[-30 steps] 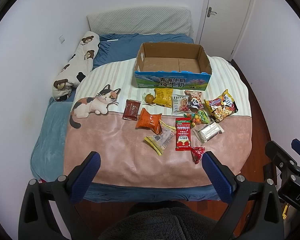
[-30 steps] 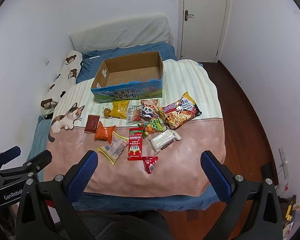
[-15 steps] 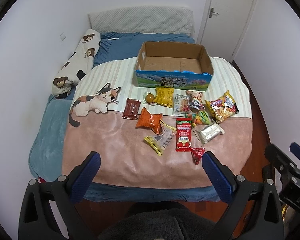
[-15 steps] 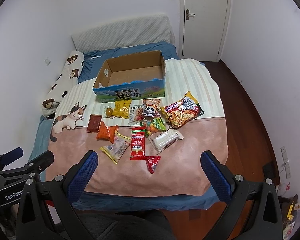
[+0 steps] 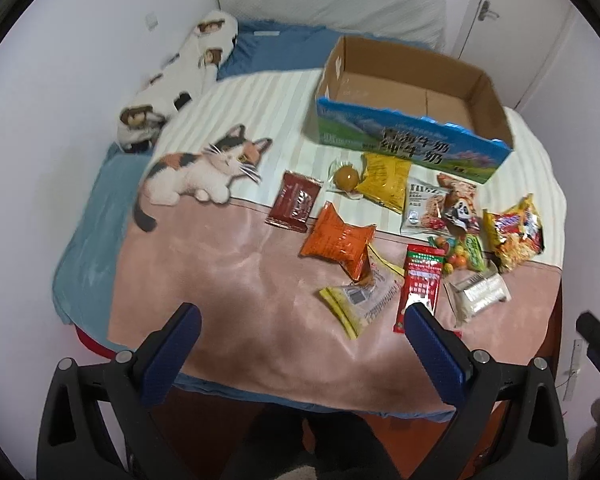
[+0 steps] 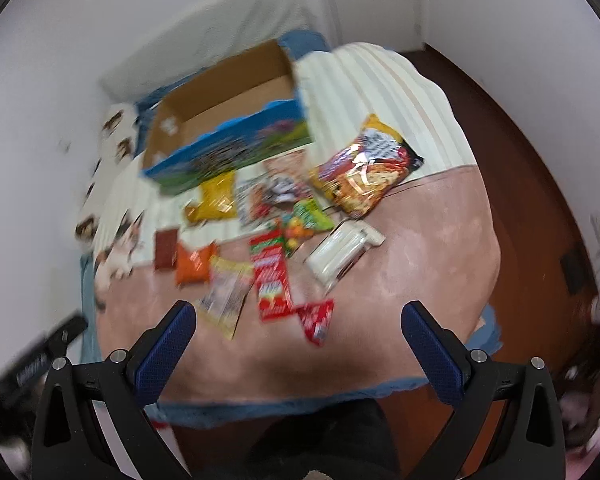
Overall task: Organize snacks
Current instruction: 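Grasp the yellow-white bread bag with the left tool while the right tool grasps the Buldak noodle pack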
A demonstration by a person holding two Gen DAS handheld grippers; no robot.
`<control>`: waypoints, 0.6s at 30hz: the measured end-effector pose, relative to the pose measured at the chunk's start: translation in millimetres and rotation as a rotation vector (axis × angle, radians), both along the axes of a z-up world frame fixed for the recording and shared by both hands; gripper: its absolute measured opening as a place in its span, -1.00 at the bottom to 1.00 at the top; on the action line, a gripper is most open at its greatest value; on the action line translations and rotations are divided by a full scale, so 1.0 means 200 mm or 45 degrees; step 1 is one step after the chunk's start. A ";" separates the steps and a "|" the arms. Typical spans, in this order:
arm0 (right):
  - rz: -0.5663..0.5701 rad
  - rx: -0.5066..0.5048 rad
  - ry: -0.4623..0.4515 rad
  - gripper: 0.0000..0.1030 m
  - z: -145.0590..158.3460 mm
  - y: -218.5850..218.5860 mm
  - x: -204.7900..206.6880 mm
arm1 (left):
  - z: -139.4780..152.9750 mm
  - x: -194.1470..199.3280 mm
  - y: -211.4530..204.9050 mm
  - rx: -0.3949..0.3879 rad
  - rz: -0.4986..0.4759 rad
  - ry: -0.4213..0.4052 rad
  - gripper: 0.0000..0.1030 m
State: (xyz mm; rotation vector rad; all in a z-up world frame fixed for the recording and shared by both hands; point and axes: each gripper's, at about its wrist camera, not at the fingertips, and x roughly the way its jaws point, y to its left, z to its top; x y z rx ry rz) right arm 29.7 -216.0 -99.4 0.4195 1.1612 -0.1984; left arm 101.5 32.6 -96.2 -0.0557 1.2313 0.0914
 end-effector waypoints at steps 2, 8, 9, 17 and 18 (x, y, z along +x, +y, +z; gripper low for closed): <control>-0.074 0.046 0.032 1.00 -0.11 -0.10 0.10 | -0.09 0.08 -0.03 -0.004 0.009 0.033 1.00; -0.299 0.207 0.120 1.00 -0.50 -0.47 0.47 | -0.36 0.34 -0.16 -0.004 0.024 0.147 1.00; -0.329 0.230 0.142 1.00 -0.57 -0.52 0.53 | -0.41 0.40 -0.19 -0.008 0.026 0.173 1.00; -0.463 0.337 0.252 1.00 -0.95 -0.76 0.91 | -0.67 0.66 -0.38 -0.017 0.020 0.277 1.00; -0.484 0.347 0.266 1.00 -0.98 -0.78 0.95 | -0.69 0.67 -0.39 -0.013 0.017 0.285 1.00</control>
